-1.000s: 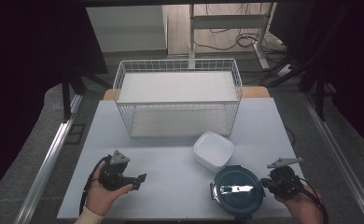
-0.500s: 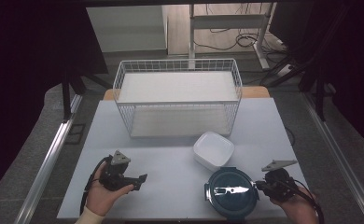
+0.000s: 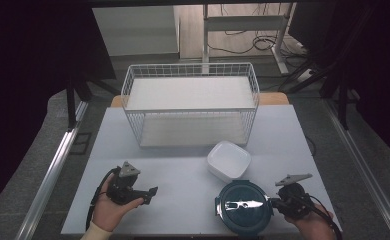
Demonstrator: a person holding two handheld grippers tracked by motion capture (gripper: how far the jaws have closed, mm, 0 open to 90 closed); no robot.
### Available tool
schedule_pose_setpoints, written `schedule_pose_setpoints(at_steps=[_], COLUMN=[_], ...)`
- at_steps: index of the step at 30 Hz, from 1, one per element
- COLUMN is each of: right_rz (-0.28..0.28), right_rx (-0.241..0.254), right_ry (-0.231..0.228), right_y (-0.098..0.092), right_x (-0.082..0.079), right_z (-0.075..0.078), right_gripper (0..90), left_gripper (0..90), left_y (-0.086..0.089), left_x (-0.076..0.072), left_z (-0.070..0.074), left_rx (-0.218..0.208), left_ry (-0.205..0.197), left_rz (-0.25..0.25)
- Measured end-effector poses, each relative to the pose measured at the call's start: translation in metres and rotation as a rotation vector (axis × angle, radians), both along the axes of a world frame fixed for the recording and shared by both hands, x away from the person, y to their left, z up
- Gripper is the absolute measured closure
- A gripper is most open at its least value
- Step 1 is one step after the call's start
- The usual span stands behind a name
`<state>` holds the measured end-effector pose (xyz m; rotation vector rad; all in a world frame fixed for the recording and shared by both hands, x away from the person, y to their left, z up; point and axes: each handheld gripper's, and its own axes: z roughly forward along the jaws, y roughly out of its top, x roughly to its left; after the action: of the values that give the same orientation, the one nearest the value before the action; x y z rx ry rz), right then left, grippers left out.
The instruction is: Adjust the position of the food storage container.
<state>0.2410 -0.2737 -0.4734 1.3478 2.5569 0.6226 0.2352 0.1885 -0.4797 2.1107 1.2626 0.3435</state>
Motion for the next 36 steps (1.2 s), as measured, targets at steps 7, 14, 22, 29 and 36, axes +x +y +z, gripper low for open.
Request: schedule_pose_setpoints(at_steps=[7,14,22,29,36], right_rz=[-0.03,-0.033,-0.017,0.0,0.011], right_rx=[0.012,0.014,0.011,0.014,0.103], right_ry=[0.015,0.023,0.036,0.031,0.063], right_y=[0.0,0.007,0.023,0.04,0.03], right_x=[-0.009,-0.012,-0.015,-0.017,-0.023], right_z=[0.004,0.003,0.003,0.002,-0.001], right_gripper=[89.6,89.6,89.6,89.6,89.6], left_gripper=[15.2,15.2,15.2,15.2,15.2], left_y=[0.0,-0.003,-0.002,-0.003,-0.001], left_x=[0.0,0.001,0.001,0.001,0.001], left_z=[0.0,0.0,-0.001,-0.001,-0.001], left_rx=[-0.002,0.002,0.002,0.003,0.003], left_ry=[-0.001,0.001,0.002,0.003,0.003], left_rz=[-0.001,-0.009,-0.005,-0.008,-0.004])
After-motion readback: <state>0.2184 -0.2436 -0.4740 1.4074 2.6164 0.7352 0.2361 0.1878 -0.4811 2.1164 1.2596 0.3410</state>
